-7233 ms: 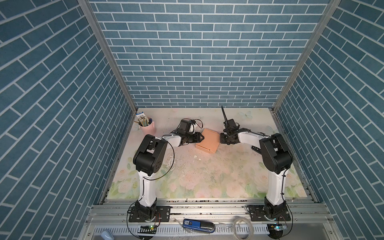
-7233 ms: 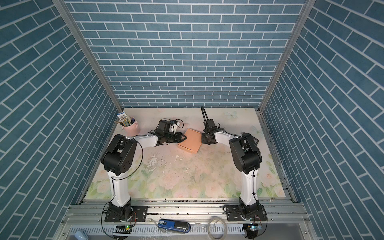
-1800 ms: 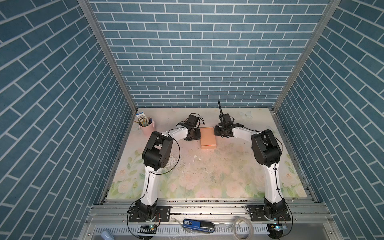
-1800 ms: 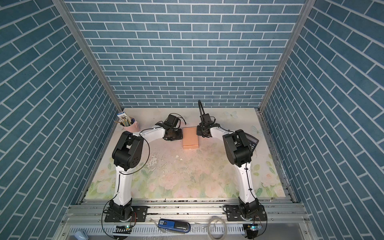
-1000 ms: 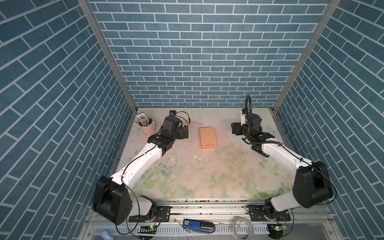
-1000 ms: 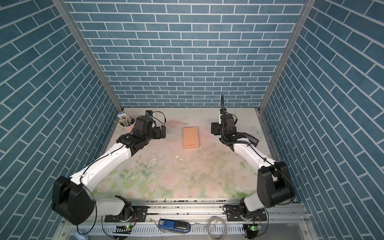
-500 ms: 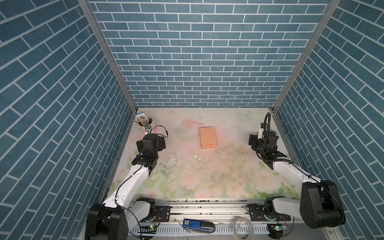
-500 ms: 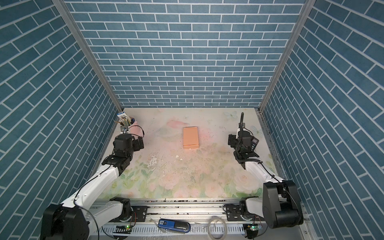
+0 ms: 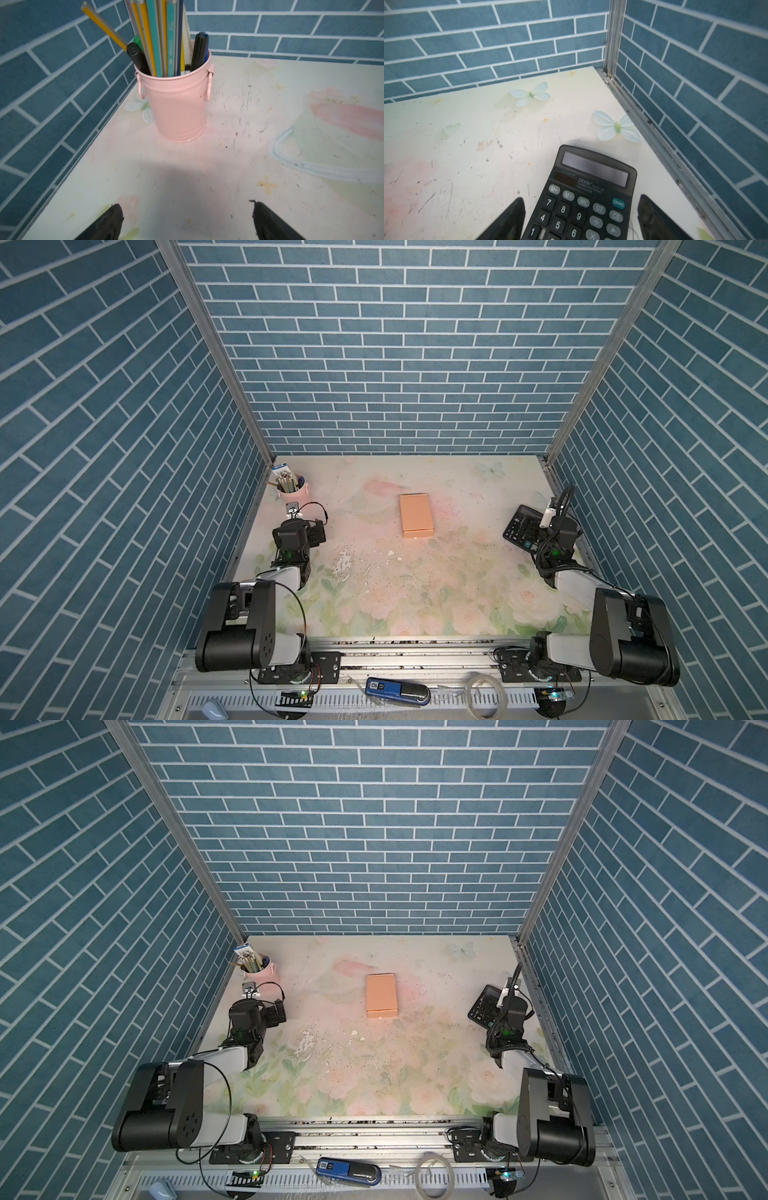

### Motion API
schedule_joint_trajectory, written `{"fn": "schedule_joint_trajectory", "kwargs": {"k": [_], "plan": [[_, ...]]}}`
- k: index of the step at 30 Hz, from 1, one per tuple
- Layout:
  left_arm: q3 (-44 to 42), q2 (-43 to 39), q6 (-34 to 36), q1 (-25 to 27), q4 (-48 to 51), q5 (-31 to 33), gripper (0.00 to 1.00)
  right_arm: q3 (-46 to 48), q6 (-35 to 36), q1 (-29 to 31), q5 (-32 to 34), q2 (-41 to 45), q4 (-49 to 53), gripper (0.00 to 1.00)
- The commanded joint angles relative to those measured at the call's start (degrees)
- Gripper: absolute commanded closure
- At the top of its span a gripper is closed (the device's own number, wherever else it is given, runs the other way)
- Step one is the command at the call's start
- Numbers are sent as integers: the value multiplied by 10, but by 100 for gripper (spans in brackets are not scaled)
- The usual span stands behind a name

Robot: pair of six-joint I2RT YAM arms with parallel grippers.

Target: Fold the paper box

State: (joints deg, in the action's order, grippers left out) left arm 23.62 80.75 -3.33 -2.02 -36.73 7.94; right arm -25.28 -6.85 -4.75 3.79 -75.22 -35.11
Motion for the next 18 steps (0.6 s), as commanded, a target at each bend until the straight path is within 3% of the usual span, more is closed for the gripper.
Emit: {"fn": "schedule_joint_trajectory", "kwargs": {"k": [1,3,6,8,13,17,18], "plan": [[-11,18,22,-6,-75,-50,0,10,-1,0,-19,16,-24,15],[-18,32,35,-2,-99,-75,0,18,7,1,-10,6,-22,16],[-65,70,37,1,-228,-76,0,39,12,7,-12,-30,-74,17],[-57,59,35,0,-192,-72,1,50,20,13,-6,-43,-106,17],[-40,65,43,6,-172,-76,0,115,20,15,3,-140,-331,17],[-23,67,52,20,-140,-51,0,70,23,15,-3,-131,-225,19],[-22,66,52,20,-138,-50,0,52,20,15,2,-130,-195,15]]}}
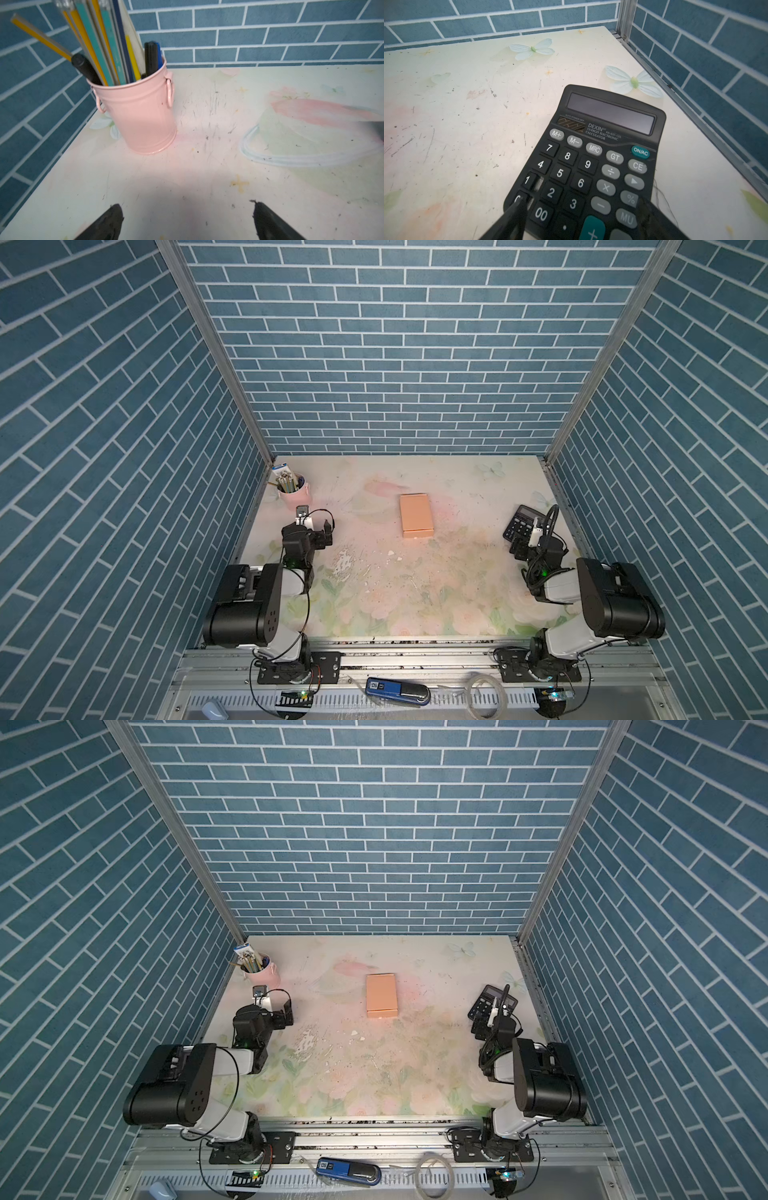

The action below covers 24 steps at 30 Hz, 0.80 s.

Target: Fold the paper box

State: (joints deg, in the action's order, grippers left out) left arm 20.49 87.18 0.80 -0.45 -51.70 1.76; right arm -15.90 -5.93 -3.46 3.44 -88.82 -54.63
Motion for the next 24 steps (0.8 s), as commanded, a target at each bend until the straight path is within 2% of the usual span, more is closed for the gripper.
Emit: {"fn": "schedule_joint_trajectory", "kwargs": {"k": [1,2,24], "plan": [[9,2,10,5,13,12,0,-56,9,1,8,0,24,7],[9,2,10,5,10,12,0,-62,11,2,10,6,43,1],[9,2,11,5,10,12,0,-55,14,4,5,6,28,1]]}}
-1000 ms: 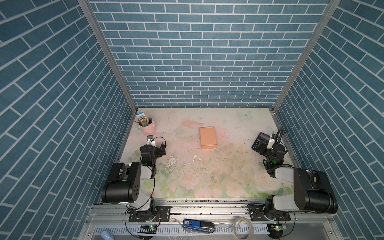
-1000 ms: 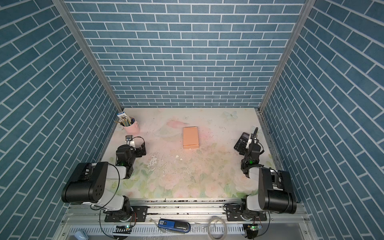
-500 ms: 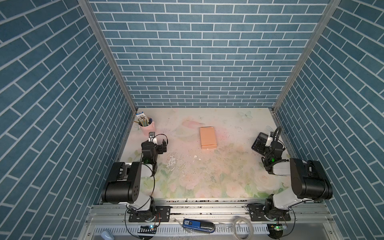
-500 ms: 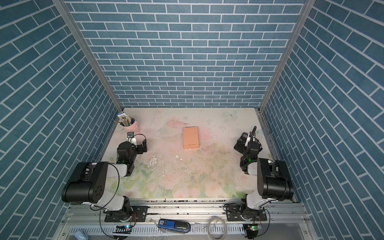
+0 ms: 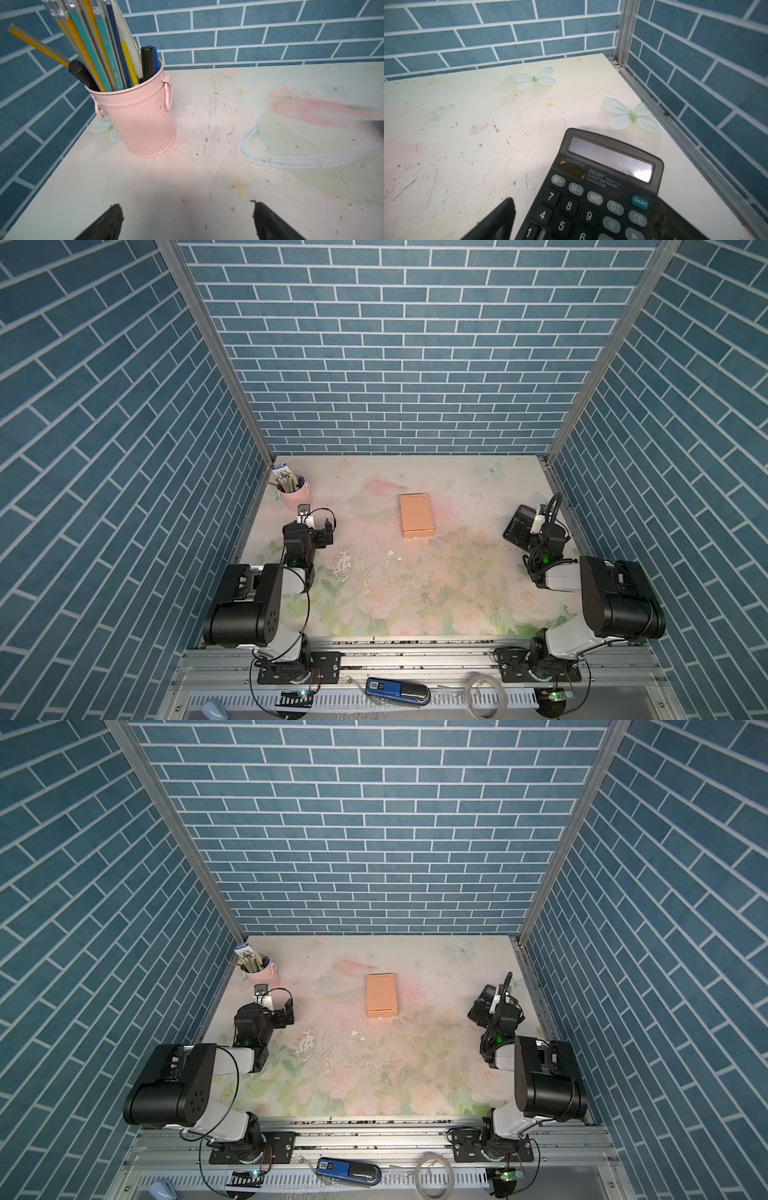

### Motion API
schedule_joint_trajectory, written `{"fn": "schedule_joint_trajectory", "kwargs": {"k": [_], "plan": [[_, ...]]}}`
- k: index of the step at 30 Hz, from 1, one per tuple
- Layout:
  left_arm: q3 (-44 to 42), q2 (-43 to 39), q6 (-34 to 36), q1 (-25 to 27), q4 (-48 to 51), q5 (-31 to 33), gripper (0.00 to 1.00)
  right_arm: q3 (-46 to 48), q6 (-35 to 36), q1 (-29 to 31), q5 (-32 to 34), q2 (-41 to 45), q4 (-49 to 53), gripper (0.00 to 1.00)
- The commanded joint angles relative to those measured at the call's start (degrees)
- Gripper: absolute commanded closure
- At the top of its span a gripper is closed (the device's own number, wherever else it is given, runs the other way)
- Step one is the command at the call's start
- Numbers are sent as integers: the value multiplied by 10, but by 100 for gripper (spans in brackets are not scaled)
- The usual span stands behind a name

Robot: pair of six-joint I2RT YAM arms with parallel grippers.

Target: Fold the paper box

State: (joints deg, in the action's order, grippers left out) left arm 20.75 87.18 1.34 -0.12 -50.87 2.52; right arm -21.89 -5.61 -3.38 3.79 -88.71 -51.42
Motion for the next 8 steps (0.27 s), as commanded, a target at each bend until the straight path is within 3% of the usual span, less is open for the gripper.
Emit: {"fn": "schedule_joint_trajectory", "kwargs": {"k": [1,8], "plan": [[6,2,6,2,2,5,0,4,10,3,1,4,-4,1],[14,4,19,19,16,28,1,4,10,3,2,5,-4,1]]}}
